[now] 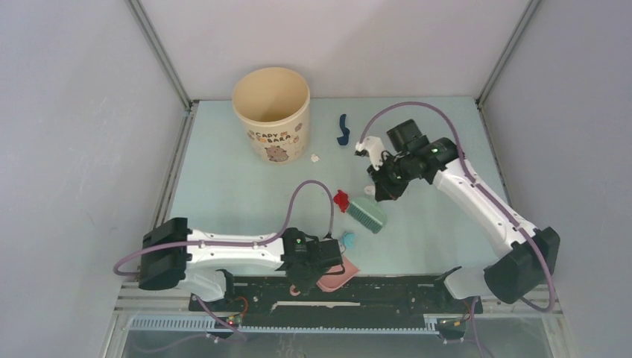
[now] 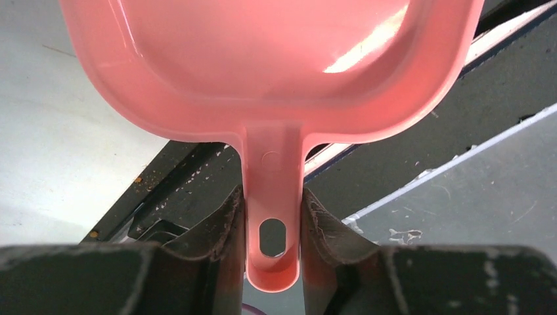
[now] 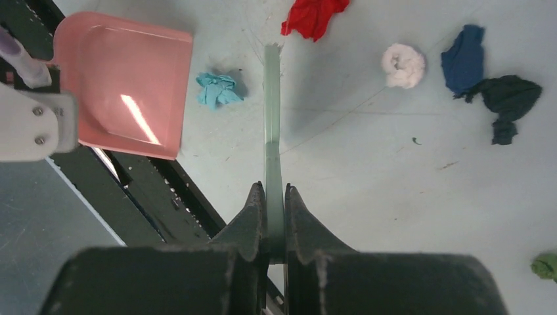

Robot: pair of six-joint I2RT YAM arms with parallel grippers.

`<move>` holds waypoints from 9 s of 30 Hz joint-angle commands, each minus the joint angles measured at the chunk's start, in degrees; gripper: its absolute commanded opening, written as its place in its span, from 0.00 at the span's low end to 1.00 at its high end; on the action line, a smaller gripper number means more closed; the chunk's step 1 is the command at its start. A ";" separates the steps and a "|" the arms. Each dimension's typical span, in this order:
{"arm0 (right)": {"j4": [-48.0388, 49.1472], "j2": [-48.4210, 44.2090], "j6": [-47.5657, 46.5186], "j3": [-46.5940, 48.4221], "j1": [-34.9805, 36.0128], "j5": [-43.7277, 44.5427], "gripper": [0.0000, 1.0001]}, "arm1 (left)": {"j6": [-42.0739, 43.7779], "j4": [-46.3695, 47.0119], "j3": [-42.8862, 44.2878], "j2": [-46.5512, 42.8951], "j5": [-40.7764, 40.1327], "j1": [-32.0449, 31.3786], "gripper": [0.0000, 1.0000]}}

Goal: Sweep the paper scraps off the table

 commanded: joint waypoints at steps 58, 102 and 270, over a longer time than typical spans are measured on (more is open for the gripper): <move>9.40 1.70 8.40 5.71 -6.69 9.69 0.00 | -8.24 13.55 -2.97 -3.37 -23.73 -2.68 0.00; 7.20 16.90 -6.73 25.03 8.10 17.40 0.00 | -14.55 9.89 -9.88 -12.49 -23.97 7.70 0.00; 17.47 7.21 10.70 8.03 -8.52 7.47 0.00 | -15.00 30.58 -17.10 -7.32 -26.08 -1.63 0.41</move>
